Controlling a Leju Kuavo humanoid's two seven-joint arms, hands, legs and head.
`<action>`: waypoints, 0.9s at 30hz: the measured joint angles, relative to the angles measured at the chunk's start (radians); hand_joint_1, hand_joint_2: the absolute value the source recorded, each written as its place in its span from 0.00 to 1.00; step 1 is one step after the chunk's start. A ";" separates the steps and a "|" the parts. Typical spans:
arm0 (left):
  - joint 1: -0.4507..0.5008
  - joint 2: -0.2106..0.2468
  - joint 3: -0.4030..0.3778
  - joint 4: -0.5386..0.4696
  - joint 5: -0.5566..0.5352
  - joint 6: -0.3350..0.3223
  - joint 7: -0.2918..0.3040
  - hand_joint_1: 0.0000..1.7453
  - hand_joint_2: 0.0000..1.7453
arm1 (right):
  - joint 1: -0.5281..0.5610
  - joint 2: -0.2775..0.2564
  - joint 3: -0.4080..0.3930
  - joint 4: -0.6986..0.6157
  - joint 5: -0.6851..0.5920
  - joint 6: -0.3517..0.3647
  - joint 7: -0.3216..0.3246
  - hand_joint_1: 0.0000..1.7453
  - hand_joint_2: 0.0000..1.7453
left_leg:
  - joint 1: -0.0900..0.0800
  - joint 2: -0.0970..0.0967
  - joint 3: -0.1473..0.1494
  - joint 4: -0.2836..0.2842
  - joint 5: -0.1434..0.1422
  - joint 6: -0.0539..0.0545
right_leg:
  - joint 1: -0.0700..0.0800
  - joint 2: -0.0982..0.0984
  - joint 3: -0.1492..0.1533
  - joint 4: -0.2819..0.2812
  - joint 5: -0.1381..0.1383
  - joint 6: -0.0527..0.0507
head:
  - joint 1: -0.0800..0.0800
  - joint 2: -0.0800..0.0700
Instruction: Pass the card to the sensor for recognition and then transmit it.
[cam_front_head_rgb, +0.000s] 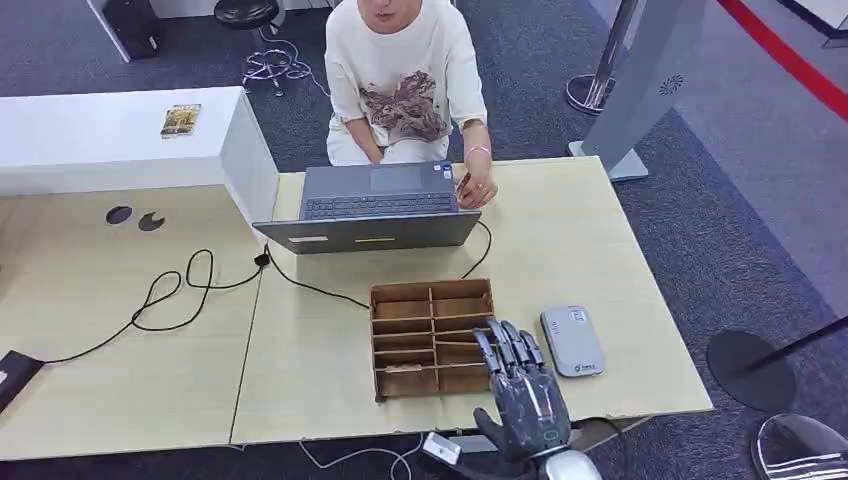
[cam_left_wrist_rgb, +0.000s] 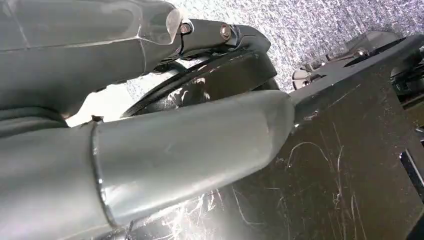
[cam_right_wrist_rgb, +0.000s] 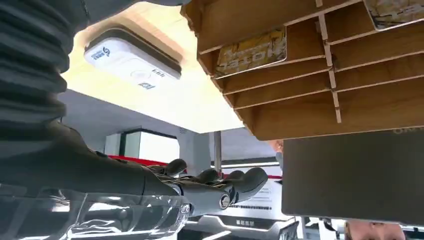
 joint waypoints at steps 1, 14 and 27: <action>0.000 0.000 0.000 0.000 0.000 0.000 0.000 0.00 0.00 | -0.001 0.002 0.000 0.003 0.000 0.002 -0.002 0.00 1.00 | 0.000 0.000 0.000 0.000 0.000 0.000 | 0.000 0.000 0.000 0.000 0.000 0.000 | 0.000 0.000; 0.000 0.000 0.000 0.000 -0.001 0.000 0.000 0.00 0.00 | -0.003 0.041 -0.041 0.023 0.000 0.022 -0.078 0.05 1.00 | 0.000 0.000 0.000 0.000 0.000 0.000 | 0.000 0.000 0.000 0.000 0.000 0.000 | 0.000 0.000; -0.001 0.000 0.000 0.000 -0.009 -0.002 0.000 0.00 0.00 | -0.022 0.095 -0.090 0.082 -0.004 0.022 -0.132 0.17 1.00 | 0.000 0.000 0.000 0.000 0.000 0.000 | 0.000 0.000 0.000 0.000 0.000 0.000 | 0.000 0.000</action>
